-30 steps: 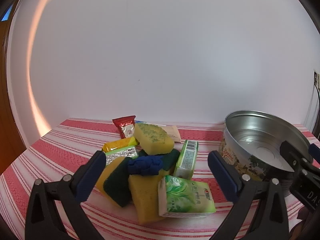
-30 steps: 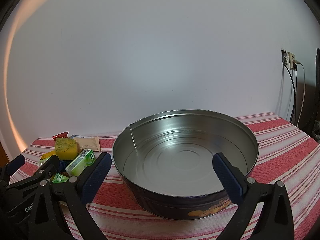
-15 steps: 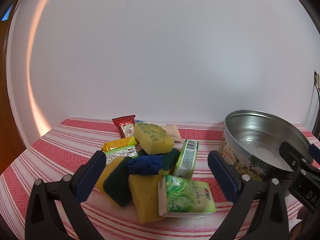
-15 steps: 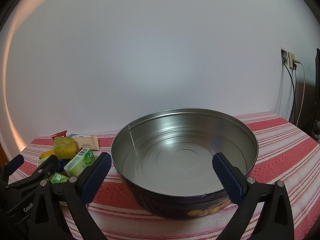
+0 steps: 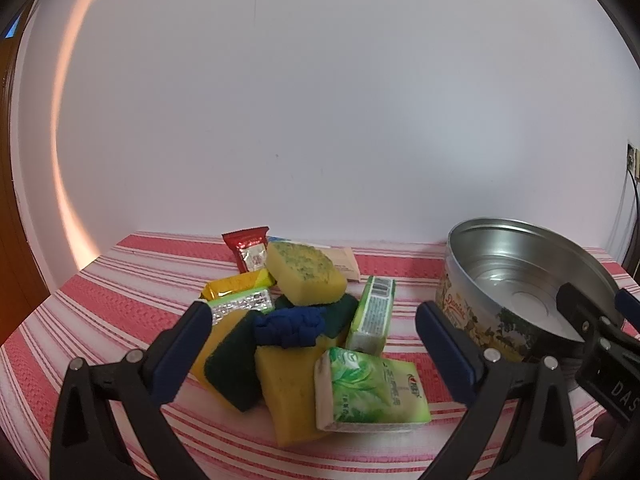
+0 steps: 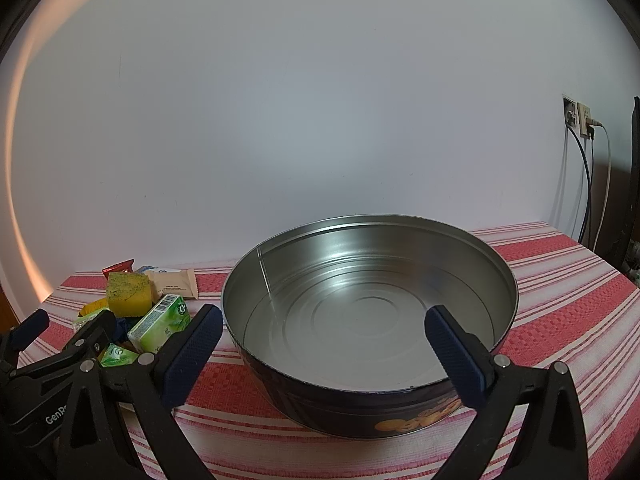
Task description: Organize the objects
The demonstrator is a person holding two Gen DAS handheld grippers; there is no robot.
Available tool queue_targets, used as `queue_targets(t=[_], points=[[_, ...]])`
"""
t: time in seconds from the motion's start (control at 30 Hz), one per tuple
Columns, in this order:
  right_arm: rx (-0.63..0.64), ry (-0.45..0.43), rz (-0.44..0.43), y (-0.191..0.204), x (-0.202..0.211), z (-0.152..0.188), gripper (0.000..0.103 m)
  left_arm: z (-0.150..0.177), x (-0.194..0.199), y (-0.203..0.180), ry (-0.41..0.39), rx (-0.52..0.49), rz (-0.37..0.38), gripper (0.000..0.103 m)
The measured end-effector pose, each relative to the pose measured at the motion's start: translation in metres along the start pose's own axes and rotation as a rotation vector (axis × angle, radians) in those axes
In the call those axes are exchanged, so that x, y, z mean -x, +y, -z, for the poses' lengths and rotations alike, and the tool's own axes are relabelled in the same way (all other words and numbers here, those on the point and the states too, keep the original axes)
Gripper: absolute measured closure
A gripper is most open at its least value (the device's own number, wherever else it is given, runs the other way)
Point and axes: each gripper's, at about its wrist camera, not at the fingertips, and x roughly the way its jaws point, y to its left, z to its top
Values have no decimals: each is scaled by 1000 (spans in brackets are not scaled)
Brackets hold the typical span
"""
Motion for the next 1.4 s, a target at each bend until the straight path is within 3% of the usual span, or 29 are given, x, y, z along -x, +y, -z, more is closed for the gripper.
queue_targets(t=[0.2, 0.33, 0.87, 1.4], points=[[-2, -4, 0, 0, 4, 3, 1, 1, 1, 0, 7, -10, 17, 0], [-3, -3, 0, -1, 4, 3, 1, -1, -1, 1, 6, -37, -9, 0], [7, 6, -20, 0, 9, 2, 1, -12, -9, 32, 22, 25, -2, 0], [44, 2, -68, 8, 12, -1, 1, -14, -15, 42, 52, -8, -30, 0]])
